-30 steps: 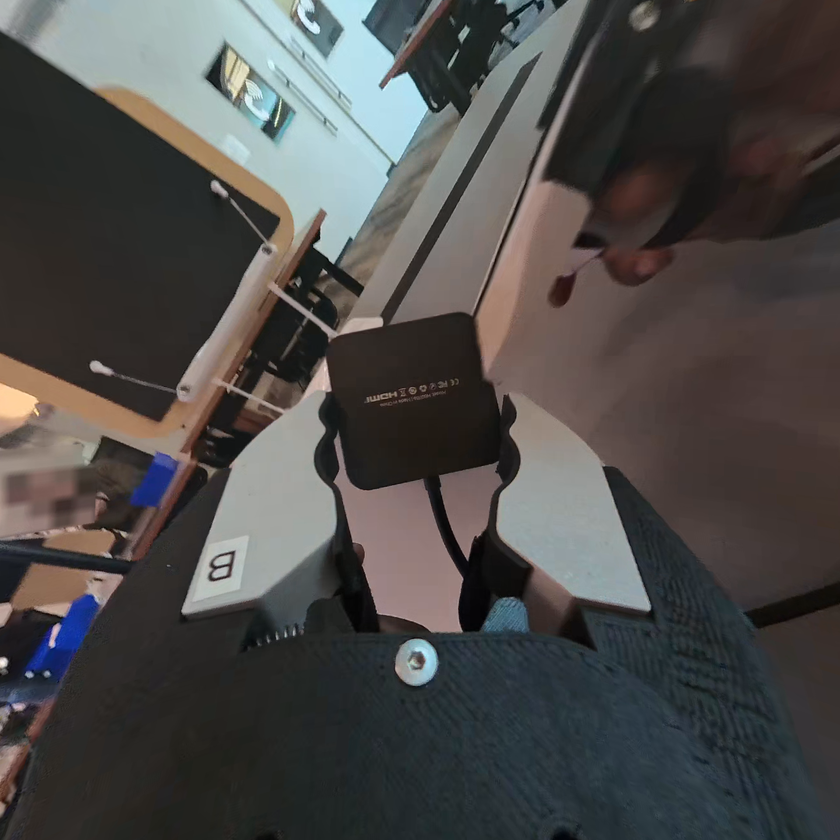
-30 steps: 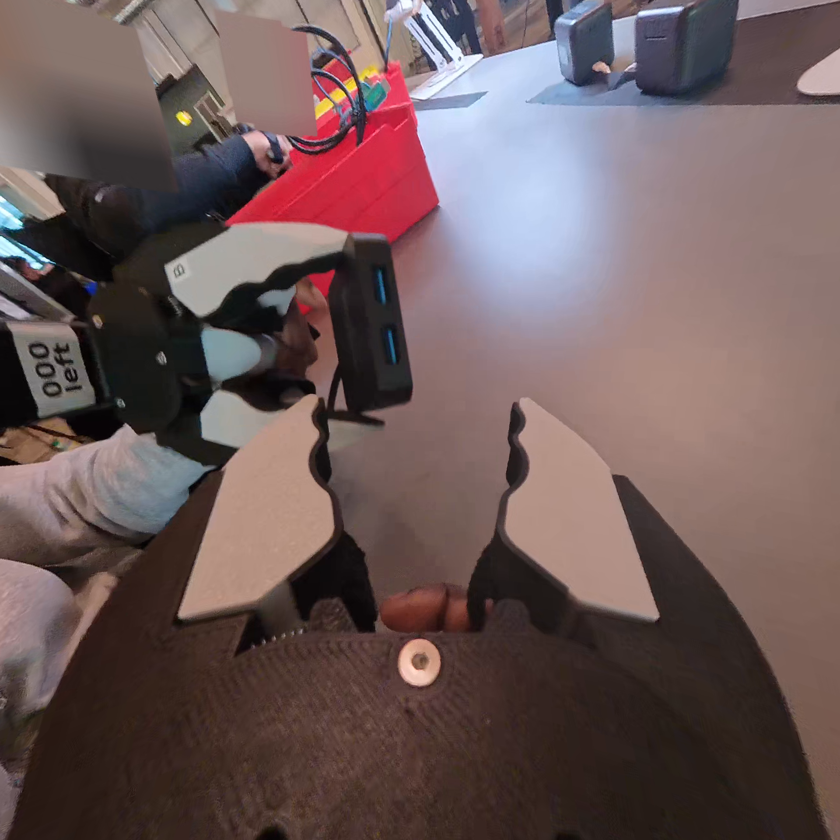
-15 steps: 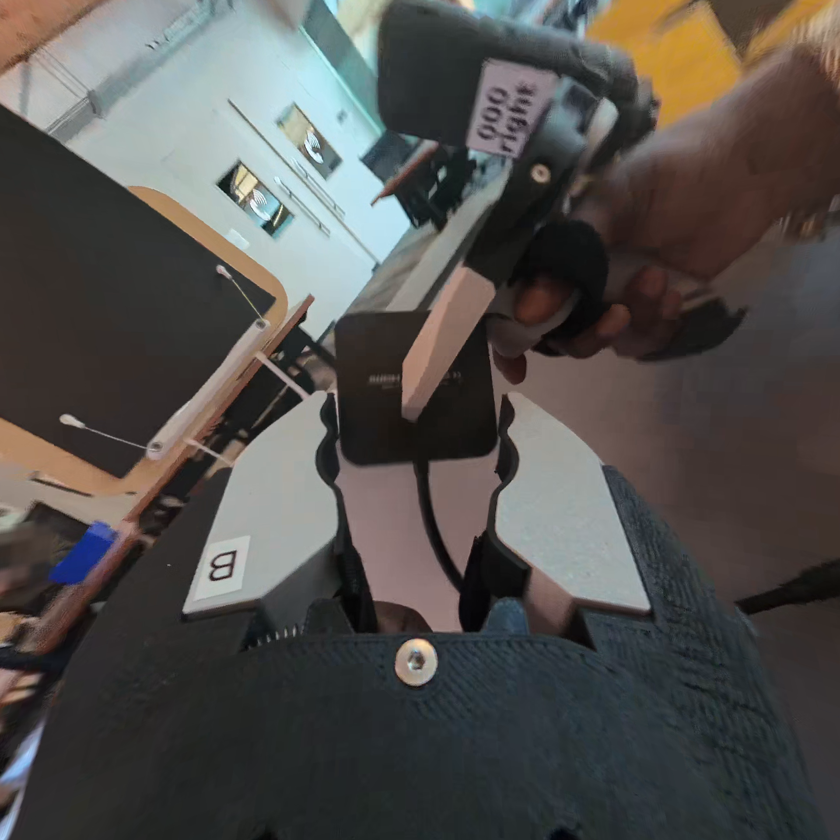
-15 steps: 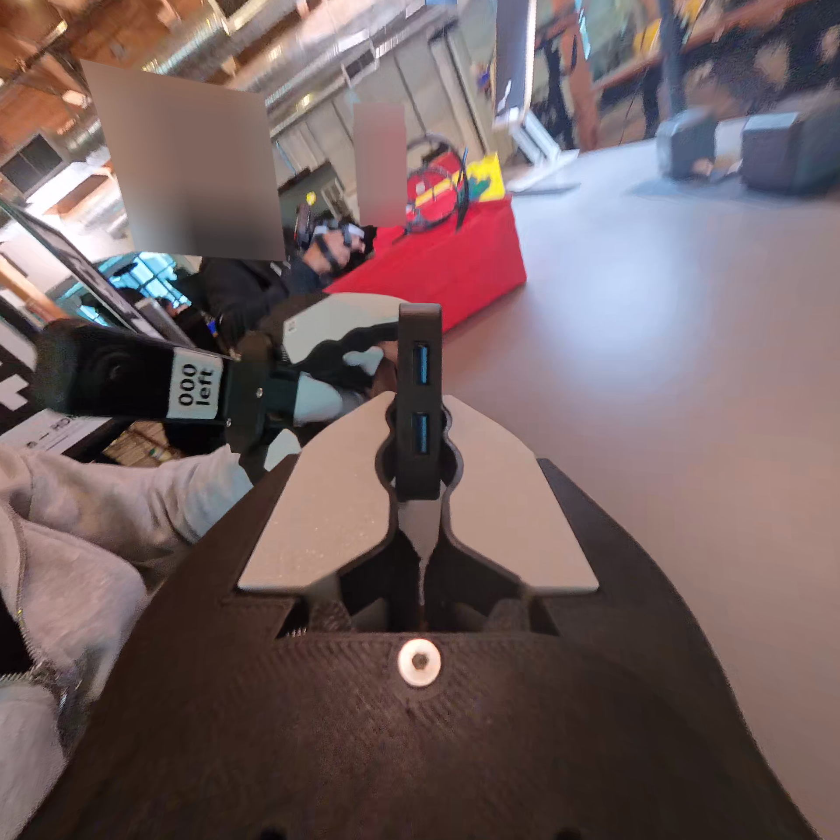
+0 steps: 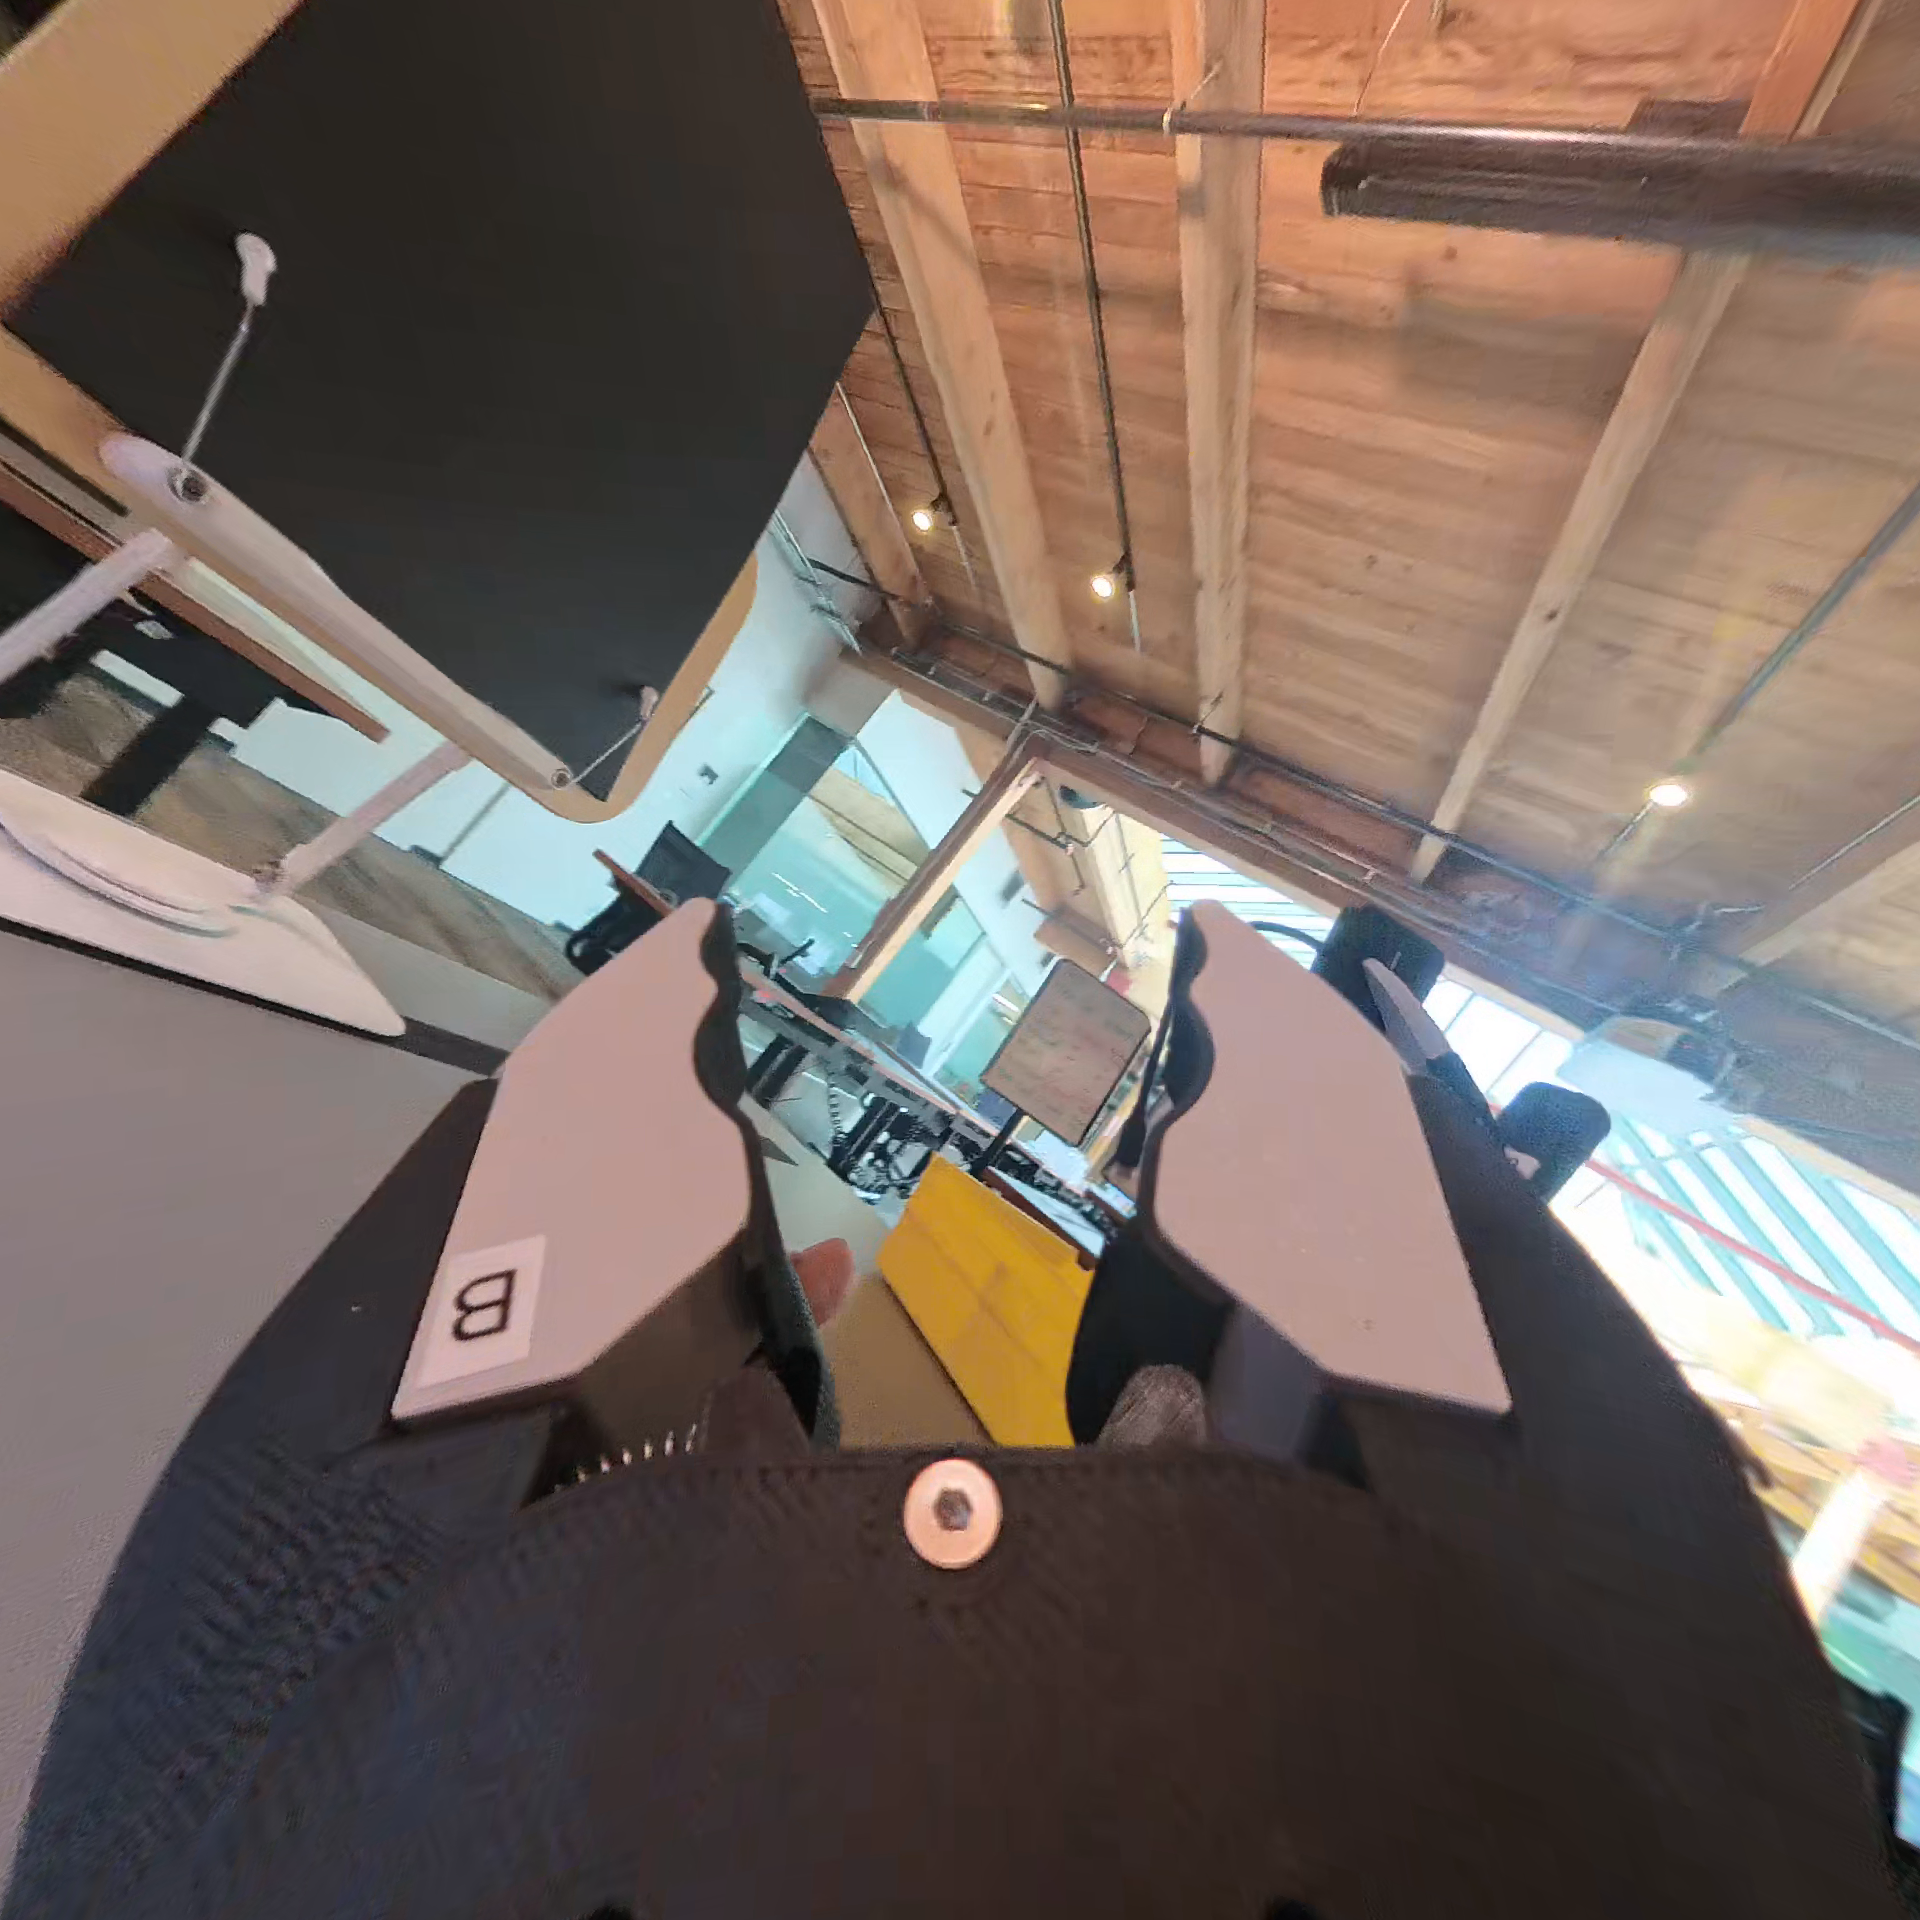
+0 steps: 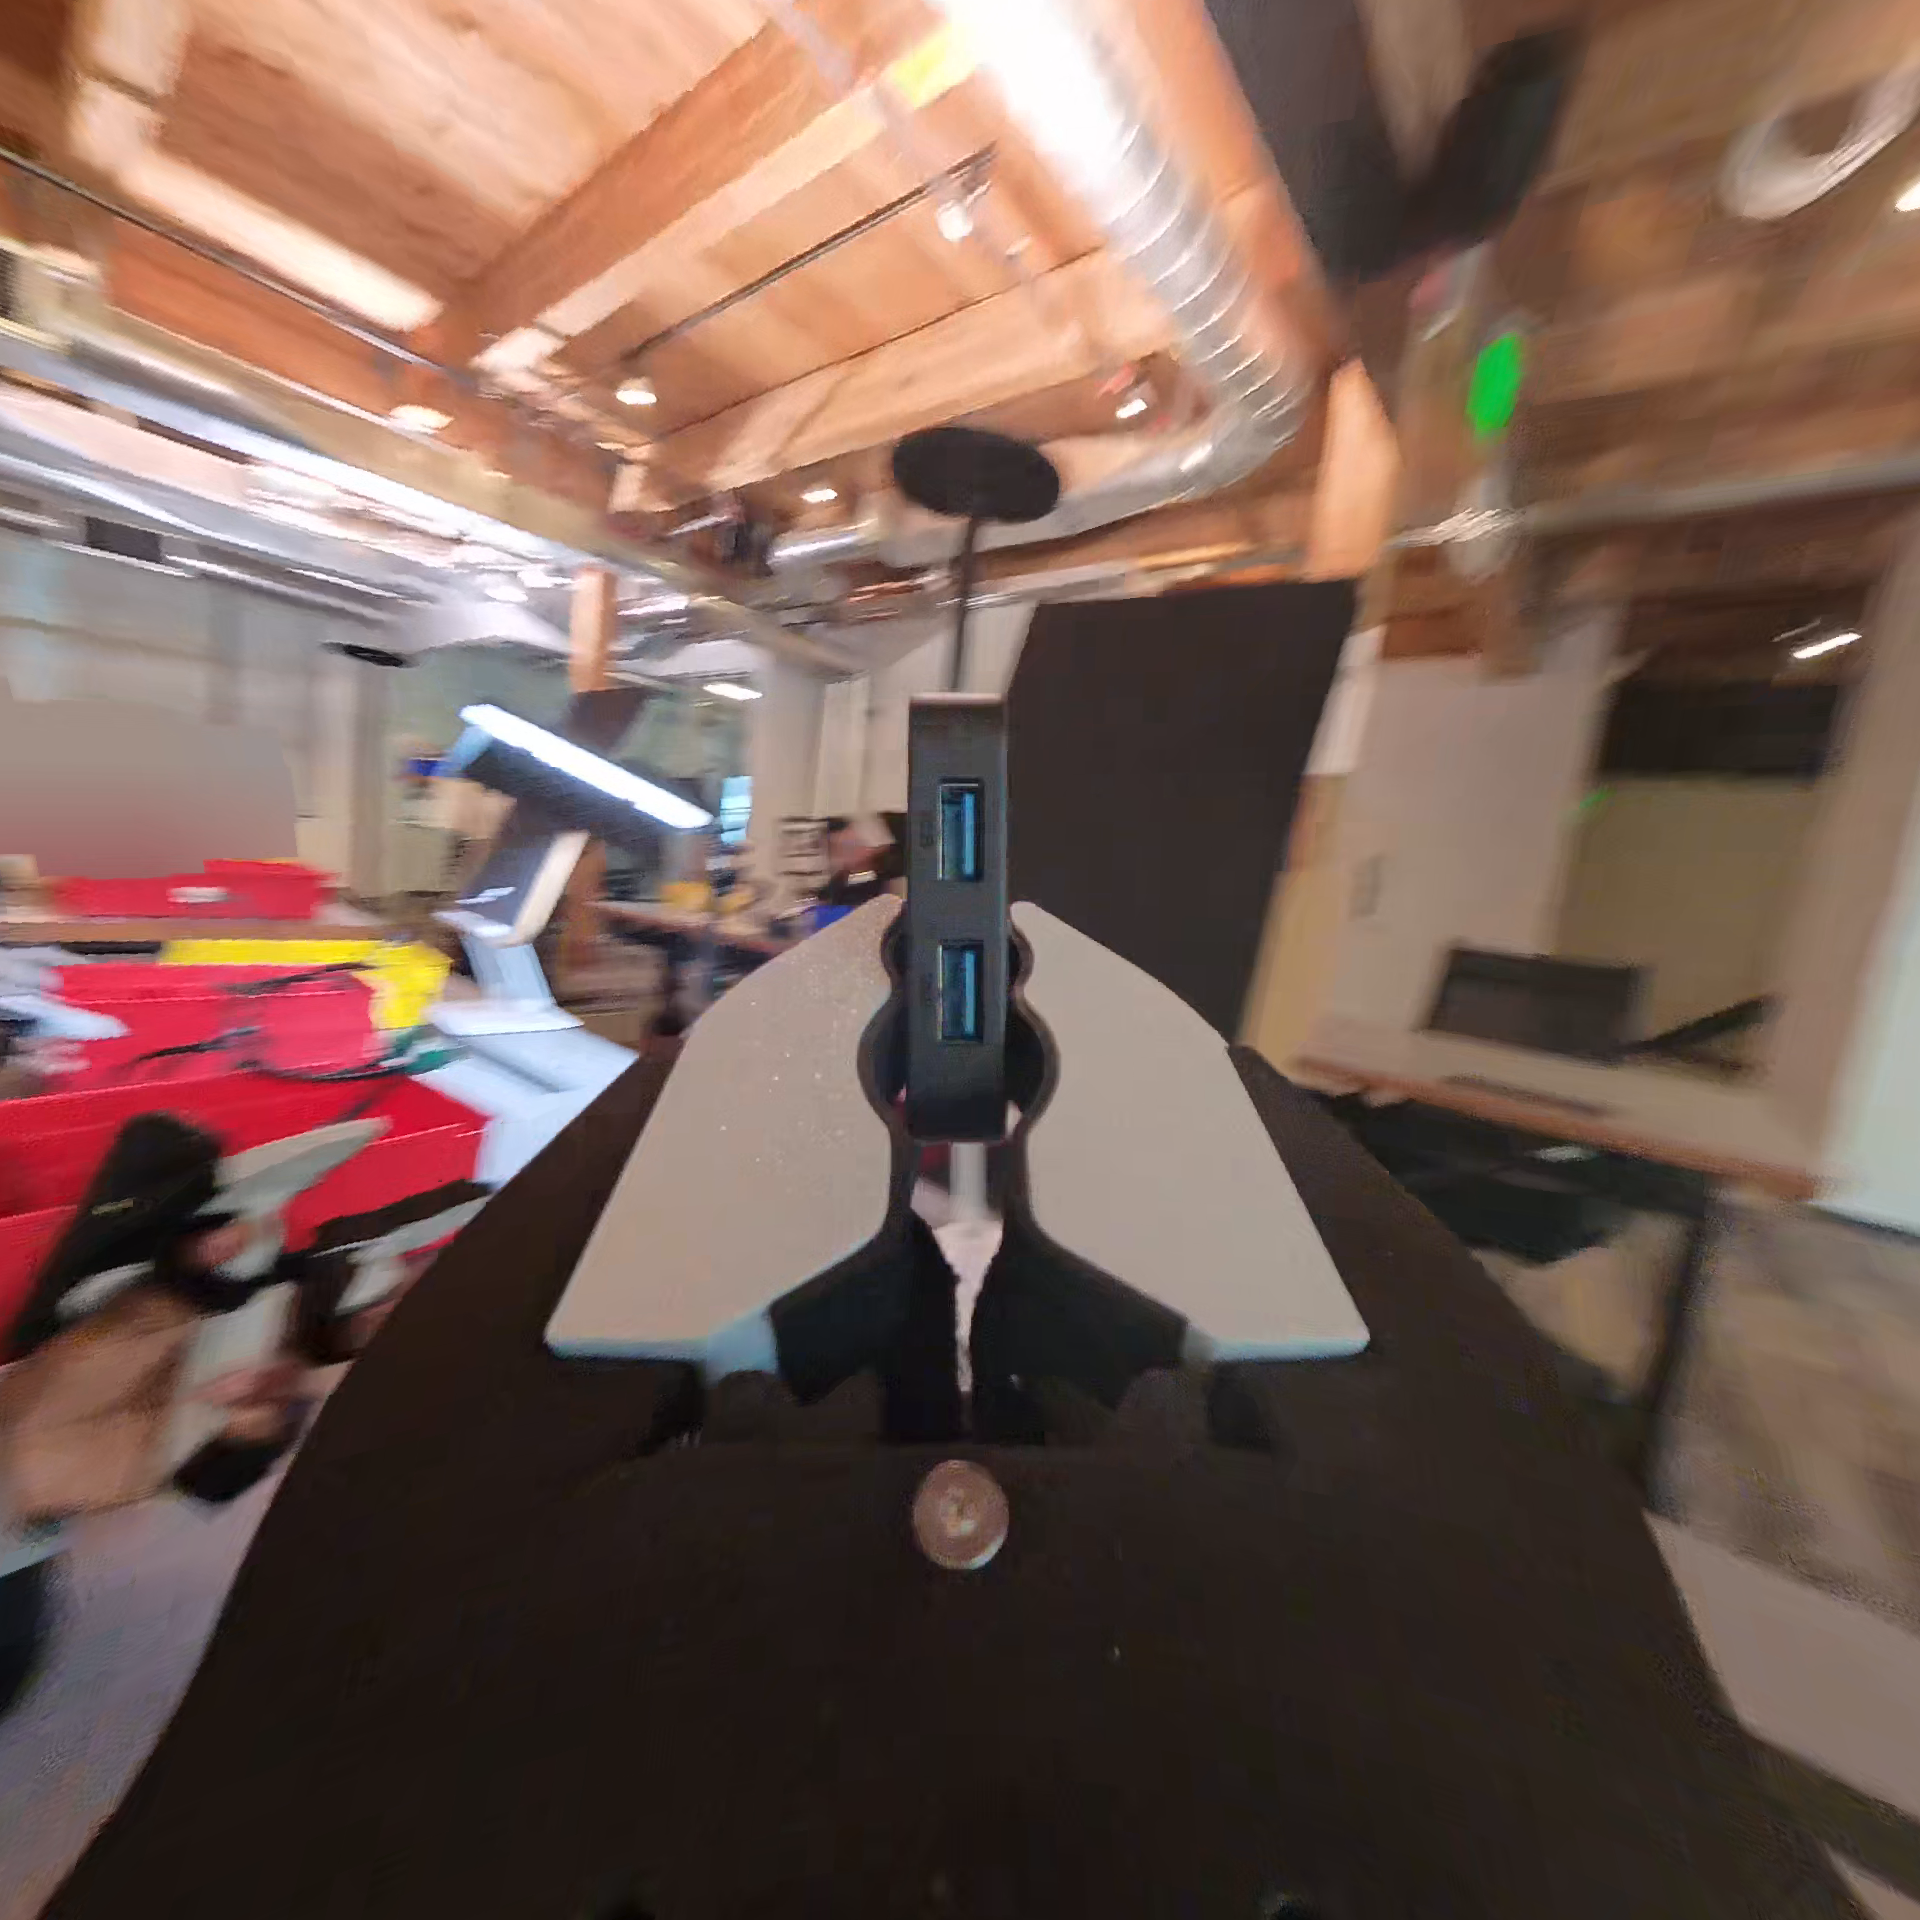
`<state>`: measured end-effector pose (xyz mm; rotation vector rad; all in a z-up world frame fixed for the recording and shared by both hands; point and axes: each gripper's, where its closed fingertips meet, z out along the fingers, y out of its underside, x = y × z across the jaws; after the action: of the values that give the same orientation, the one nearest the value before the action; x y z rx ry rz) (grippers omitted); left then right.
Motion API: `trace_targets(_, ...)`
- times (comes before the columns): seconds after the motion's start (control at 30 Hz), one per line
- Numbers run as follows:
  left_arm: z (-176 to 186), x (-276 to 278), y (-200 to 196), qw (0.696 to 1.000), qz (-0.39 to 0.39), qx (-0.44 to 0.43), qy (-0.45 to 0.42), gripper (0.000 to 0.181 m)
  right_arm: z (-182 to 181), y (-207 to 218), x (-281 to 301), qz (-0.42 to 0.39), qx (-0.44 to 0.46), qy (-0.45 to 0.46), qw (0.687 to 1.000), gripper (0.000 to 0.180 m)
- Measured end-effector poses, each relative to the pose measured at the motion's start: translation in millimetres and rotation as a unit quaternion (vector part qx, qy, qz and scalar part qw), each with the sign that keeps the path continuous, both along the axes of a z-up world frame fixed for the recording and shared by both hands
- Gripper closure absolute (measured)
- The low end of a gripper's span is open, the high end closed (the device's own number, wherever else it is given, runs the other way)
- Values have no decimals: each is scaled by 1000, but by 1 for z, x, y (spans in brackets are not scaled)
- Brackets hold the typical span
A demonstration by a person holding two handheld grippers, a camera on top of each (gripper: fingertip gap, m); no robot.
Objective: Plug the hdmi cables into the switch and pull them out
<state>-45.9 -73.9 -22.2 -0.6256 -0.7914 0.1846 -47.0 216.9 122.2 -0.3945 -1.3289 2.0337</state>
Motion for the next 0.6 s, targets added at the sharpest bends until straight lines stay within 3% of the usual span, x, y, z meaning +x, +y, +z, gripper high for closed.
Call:
trace_targets(0.1, 1, 1, 3, 1000, 8, -15, 15, 100, 27, 73, -5, -144, 16, 48, 988, 166)
trace_targets(0.23, 1, 4, 15, 995, 38, -81, 47, 99, 14, 155, -36, -307, 99, 20, 946, 165)
trace_targets(0.4, -6, 7, 38, 980, 43, -178, 78, 98, -53, 228, -88, -395, 225, -111, 884, 166)
trace_targets(0.6, -22, 11, 66, 955, 23, -280, 96, 96, -158, 270, -129, -397, 385, -276, 786, 166)
